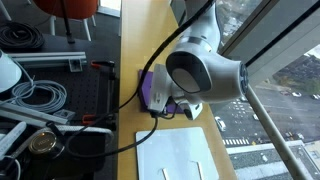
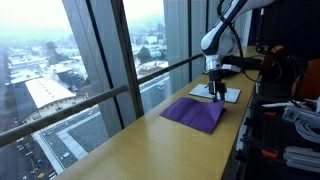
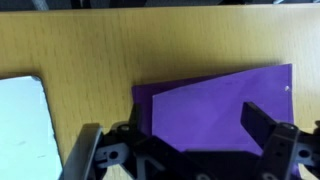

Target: Open the purple folder.

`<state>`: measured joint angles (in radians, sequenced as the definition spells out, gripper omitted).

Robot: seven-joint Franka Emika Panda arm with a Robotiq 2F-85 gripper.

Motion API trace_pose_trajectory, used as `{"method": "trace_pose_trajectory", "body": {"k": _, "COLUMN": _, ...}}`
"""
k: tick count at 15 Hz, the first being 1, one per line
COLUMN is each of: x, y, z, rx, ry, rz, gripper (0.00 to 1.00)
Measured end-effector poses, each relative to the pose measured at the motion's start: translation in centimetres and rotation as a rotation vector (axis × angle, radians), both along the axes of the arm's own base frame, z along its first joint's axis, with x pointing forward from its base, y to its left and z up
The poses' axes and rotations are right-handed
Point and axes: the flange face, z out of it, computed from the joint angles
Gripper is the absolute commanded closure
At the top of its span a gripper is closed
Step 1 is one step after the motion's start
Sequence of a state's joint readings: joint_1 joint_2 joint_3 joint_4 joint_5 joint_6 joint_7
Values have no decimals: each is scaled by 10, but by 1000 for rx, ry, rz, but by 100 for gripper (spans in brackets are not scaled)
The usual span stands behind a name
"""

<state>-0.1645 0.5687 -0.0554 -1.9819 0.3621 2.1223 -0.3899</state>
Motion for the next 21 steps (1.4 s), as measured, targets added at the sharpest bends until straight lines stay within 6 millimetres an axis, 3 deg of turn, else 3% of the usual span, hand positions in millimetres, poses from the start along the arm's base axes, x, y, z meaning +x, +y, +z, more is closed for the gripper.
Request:
{"method": "trace_pose_trajectory", "body": {"k": 3, "x": 0, "y": 0, "z": -4, "rx": 2, "ry": 5, "rz": -1, "gripper": 0}}
{"method": "trace_pose_trajectory", "body": {"k": 5, "x": 0, "y": -1, "z": -5, "rx": 2, "ry": 7, "rz": -1, "gripper": 26}}
{"method": "trace_pose_trajectory", "body": {"k": 14, "x": 0, "y": 1, "z": -6, "rx": 4, "ry": 8, "rz": 1, "gripper": 95}}
{"method": "trace_pose_trajectory", "body": {"k": 18, "x": 1, "y": 4, "z": -4, "rx": -42, "ry": 13, "rz": 10, "gripper": 100}}
{"method": "trace_pose_trajectory", "body": {"k": 21, "x": 1, "y": 18, "z": 17, "rx": -127, "ry": 9, "rz": 50, "gripper": 100}}
